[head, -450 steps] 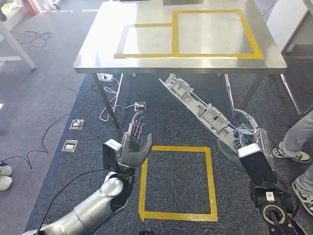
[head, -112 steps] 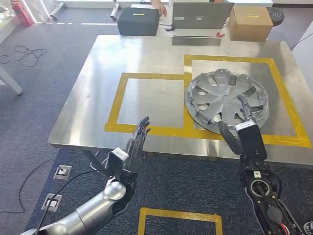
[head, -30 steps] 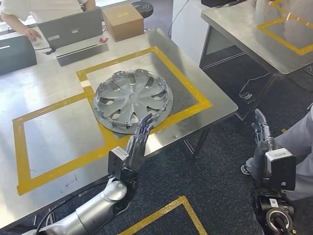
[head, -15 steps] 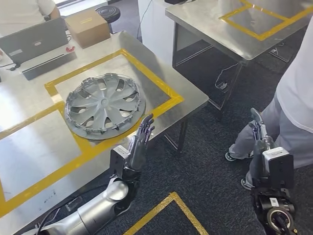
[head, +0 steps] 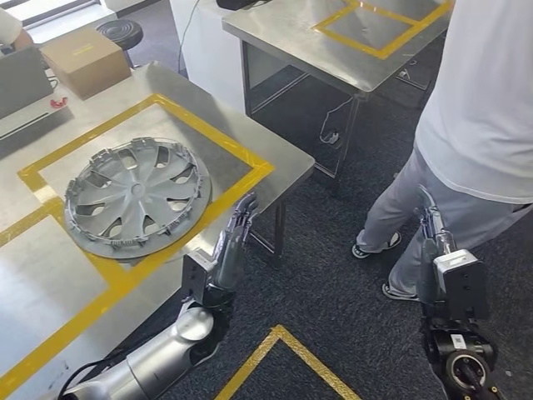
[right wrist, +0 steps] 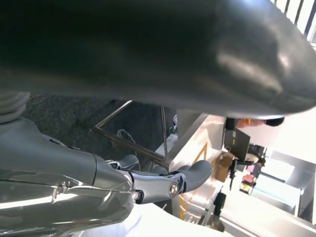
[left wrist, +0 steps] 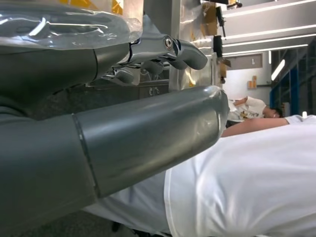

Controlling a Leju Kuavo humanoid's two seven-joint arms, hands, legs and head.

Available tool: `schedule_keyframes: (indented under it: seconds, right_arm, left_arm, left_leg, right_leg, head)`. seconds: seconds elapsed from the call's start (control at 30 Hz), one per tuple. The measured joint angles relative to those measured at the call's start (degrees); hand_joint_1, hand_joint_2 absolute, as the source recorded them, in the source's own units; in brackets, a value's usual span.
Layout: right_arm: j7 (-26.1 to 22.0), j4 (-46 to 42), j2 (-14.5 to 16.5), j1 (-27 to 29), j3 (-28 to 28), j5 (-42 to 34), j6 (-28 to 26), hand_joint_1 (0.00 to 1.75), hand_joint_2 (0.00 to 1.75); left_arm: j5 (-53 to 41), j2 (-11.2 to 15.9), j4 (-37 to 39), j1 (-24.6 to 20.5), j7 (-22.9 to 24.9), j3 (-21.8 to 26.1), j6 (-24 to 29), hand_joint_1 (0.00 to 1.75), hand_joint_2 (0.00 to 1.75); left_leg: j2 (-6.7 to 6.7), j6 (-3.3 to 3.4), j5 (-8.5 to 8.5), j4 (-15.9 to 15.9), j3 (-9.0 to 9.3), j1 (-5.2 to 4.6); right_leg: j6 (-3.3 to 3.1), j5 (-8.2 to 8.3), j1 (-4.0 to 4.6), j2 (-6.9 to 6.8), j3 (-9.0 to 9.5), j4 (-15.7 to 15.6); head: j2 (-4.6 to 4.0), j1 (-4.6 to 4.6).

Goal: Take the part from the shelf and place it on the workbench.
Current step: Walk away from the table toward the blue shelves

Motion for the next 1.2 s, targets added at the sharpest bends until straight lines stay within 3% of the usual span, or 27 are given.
schedule_keyframes:
  seconds: [0.07,0.13,0.17,0.2,0.23,0.3,0.37,0.4,0.47,0.53,0.6,0.67,0.7,0.77,0.83,0.9,0.97,1.03,1.1,1.17,1.2]
  right_arm:
    - [-0.1,0.0,0.0,0.2,-0.1,0.0,-0.1,0.0,0.0]
    - [-0.1,0.0,0.0,0.6,-0.2,0.1,-0.3,0.0,0.0]
    - [-0.1,0.0,0.0,0.8,-0.3,0.1,-0.4,0.0,0.0]
    - [-0.1,0.0,0.0,0.9,-0.4,0.1,-0.4,0.0,0.0]
    - [-0.1,0.0,0.0,1.0,-0.4,0.1,-0.5,0.0,0.0]
    - [-0.1,-0.1,0.0,1.0,-0.5,0.1,-0.5,0.0,0.0]
    - [-0.2,-0.2,0.0,0.9,-0.6,0.1,-0.5,0.0,0.0]
    - [-0.2,-0.3,0.0,0.9,-0.6,0.1,-0.5,0.0,0.0]
    - [-0.2,-0.5,0.0,1.2,-0.6,0.1,-0.6,0.0,0.0]
    - [-0.1,-0.8,0.0,1.4,-0.7,0.1,-0.8,0.0,0.0]
    - [0.2,-1.1,0.0,1.6,-0.7,0.2,-1.2,0.0,0.0]
    - [0.5,-1.3,0.0,2.0,-0.6,0.3,-1.5,0.0,0.0]
    - [0.6,-1.3,0.0,2.1,-0.6,0.3,-1.6,0.0,0.0]
    - [0.6,-1.4,0.0,2.3,-0.6,0.3,-1.6,0.0,0.0]
    - [0.7,-1.5,0.0,2.2,-0.6,0.2,-1.6,0.0,0.0]
    - [0.7,-1.6,0.0,2.2,-0.5,-0.1,-1.6,0.0,0.0]
    - [0.6,-1.6,0.0,2.2,-0.5,-0.4,-1.5,0.0,0.0]
    - [0.6,-1.7,0.0,2.1,-0.5,-0.5,-1.5,0.0,0.0]
    - [0.5,-1.7,0.0,1.9,-0.4,-0.6,-1.4,0.0,0.0]
    - [0.5,-1.7,0.0,1.9,-0.3,-0.6,-1.3,0.0,0.0]
    - [0.5,-1.6,0.0,2.0,-0.2,-0.6,-1.2,0.0,0.0]
  left_arm:
    - [0.1,-0.2,0.0,-0.1,-0.5,0.0,-0.1,0.0,0.0]
    - [0.2,-0.2,0.0,0.1,-0.6,0.0,-0.2,0.0,0.0]
    - [0.2,-0.2,0.0,0.1,-0.6,0.0,-0.2,0.0,0.0]
    - [0.3,-0.2,0.0,0.2,-0.6,0.0,-0.2,0.0,0.0]
    - [0.3,-0.3,0.0,0.2,-0.6,0.0,-0.2,0.0,0.0]
    - [0.3,-0.3,0.0,0.1,-0.7,0.0,-0.2,0.0,0.0]
    - [0.4,-0.3,0.0,0.1,-0.8,0.0,-0.2,0.0,0.0]
    - [0.4,-0.3,0.0,0.1,-0.8,0.0,-0.2,0.0,0.0]
    - [0.5,-0.4,0.0,0.0,-0.9,0.0,-0.2,0.0,0.0]
    - [0.6,-0.4,0.0,0.0,-1.0,0.0,-0.2,0.0,0.0]
    - [0.8,-0.4,0.0,0.1,-1.1,0.0,0.0,0.0,0.0]
    - [1.0,-0.3,0.0,0.4,-1.1,0.0,0.2,0.0,0.0]
    - [1.0,-0.3,0.0,0.4,-1.1,0.0,0.2,0.0,0.0]
    - [1.0,-0.3,0.0,0.4,-1.1,0.0,0.3,0.0,0.0]
    - [1.0,-0.3,0.0,0.2,-1.2,0.0,0.3,0.0,0.0]
    - [1.0,-0.3,0.0,0.1,-1.2,0.0,0.3,0.0,0.0]
    - [1.0,-0.4,0.0,0.0,-1.2,0.0,0.3,0.0,0.0]
    - [1.0,-0.6,0.0,-0.1,-1.1,0.0,0.3,0.0,0.0]
    - [1.0,-0.7,0.0,0.0,-1.1,0.0,0.3,0.0,0.0]
    - [1.0,-0.7,0.0,0.2,-0.9,0.0,0.4,0.0,0.0]
    - [1.0,-0.7,0.0,0.2,-0.8,0.0,0.4,0.0,0.0]
  left_leg:
    - [1.19,0.53,0.08,-0.3,0.19,-0.02]
    - [2.46,0.77,-0.02,-0.3,0.18,-0.11]
    - [3.09,0.78,-0.07,-0.3,0.2,-0.13]
    - [3.73,0.76,-0.14,-0.3,0.25,-0.13]
    - [4.32,0.67,-0.23,-0.2,0.35,-0.13]
    - [5.46,0.28,-0.52,-0.1,0.6,-0.32]
    - [6.55,-0.23,-0.75,0.1,0.67,-0.74]
    - [7.19,-0.47,-0.79,0.2,0.67,-0.94]
    - [8.03,-1.03,-1.07,0.4,0.74,-0.88]
    - [5.63,-1.72,-3.01,3.1,-0.23,-0.52]
    - [2.35,-2.15,-6.7,10.4,-3.64,-0.26]
    - [1.53,-2.2,-8.75,17.0,-7.11,-0.22]
    - [1.46,-2.11,-8.19,17.5,-7.56,-0.22]
    - [0.87,-1.66,-4.39,11.9,-5.18,-0.22]
    - [-1.27,-1.06,-1.11,4.0,-1.62,-0.16]
    - [-2.35,-0.76,-0.4,0.6,-0.16,-0.26]
    - [-1.25,-0.43,-0.24,0.1,0.09,-0.24]
    - [-0.05,0.15,0.04,-0.6,0.51,0.07]
    - [1.16,0.48,0.11,-0.9,0.78,0.11]
    - [2.37,0.57,0.02,-0.9,0.8,0.03]
    - [2.95,0.54,-0.04,-0.9,0.82,0.03]
  right_leg:
    - [0.38,-3.31,0.04,-3.24,-2.58,5.8]
    - [0.73,-6.6,-0.1,-4.27,-5.96,13.7]
    - [0.84,-7.0,-0.16,-4.38,-6.74,15.6]
    - [0.88,-6.31,-0.19,-4.53,-6.4,15.3]
    - [0.83,-4.69,-0.19,-4.92,-4.91,12.6]
    - [0.49,-1.31,0.14,-7.43,-0.55,4.4]
    - [-0.28,-0.17,0.66,-9.64,1.93,-0.4]
    - [-0.68,-0.3,0.9,-9.78,2.06,-1.0]
    - [-1.45,0.01,0.8,-8.26,1.96,-1.2]
    - [-2.15,0.4,0.56,-6.82,1.95,-1.4]
    - [-2.62,0.63,0.43,-5.3,1.78,-1.5]
    - [-2.79,0.73,0.45,-3.62,1.63,-1.5]
    - [-2.81,0.76,0.47,-2.79,1.61,-1.4]
    - [-2.76,0.82,0.48,-1.19,1.64,-1.4]
    - [-2.5,0.86,0.52,0.21,1.47,-1.2]
    - [-1.89,0.98,0.38,1.37,1.11,-1.2]
    - [-1.16,1.11,0.13,2.26,0.8,-1.3]
    - [-0.61,-0.17,0.3,0.47,-0.21,0.5]
    - [-0.18,-3.65,0.36,-2.74,-3.13,7.0]
    - [0.25,-6.36,0.0,-4.07,-6.36,14.2]
    - [0.44,-6.32,-0.19,-4.35,-6.9,15.4]
  head:
    - [0.0,0.54]
    - [0.0,0.83]
    - [0.0,0.86]
    - [0.0,0.88]
    - [0.0,0.9]
    - [0.0,0.93]
    - [0.0,0.84]
    - [0.0,0.72]
    - [0.0,0.49]
    - [0.0,0.39]
    - [0.0,0.03]
    - [0.0,-0.29]
    - [0.0,-0.34]
    - [0.0,-0.43]
    - [0.0,-0.47]
    - [0.0,-0.4]
    - [0.0,-0.39]
    - [0.0,-0.09]
    - [0.0,0.51]
    - [0.0,0.84]
    - [0.0,0.87]
